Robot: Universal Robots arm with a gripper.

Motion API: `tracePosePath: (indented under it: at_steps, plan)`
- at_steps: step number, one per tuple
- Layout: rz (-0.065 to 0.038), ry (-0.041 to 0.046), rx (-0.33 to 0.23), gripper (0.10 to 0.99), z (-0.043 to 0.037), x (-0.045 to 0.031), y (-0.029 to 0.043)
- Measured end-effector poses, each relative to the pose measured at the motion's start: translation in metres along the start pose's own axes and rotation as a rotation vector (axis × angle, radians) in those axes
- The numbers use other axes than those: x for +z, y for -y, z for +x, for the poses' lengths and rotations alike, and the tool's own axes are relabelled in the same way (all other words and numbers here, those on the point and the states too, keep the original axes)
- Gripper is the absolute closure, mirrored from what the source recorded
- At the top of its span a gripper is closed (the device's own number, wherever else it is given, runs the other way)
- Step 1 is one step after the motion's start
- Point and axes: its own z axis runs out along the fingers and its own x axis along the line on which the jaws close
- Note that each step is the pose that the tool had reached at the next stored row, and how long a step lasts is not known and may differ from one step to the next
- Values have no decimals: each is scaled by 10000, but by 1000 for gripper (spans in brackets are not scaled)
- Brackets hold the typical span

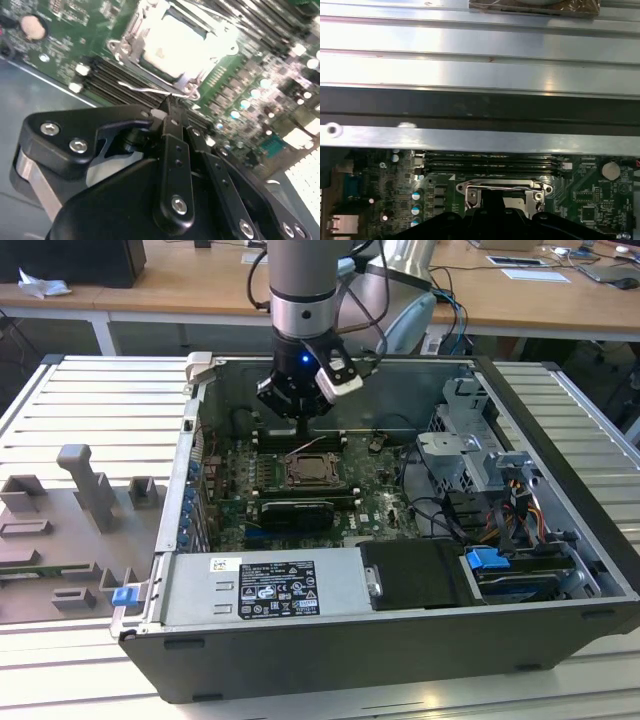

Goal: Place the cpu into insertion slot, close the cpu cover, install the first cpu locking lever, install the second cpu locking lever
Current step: 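Install the first cpu locking lever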

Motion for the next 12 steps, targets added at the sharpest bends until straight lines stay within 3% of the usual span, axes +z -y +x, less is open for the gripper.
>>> tracePosePath:
  at_steps: [1, 12]
  plan:
    - [-182, 9, 6, 980, -42, 28, 1]
    - [-198, -12, -343, 980, -74, 154, -30]
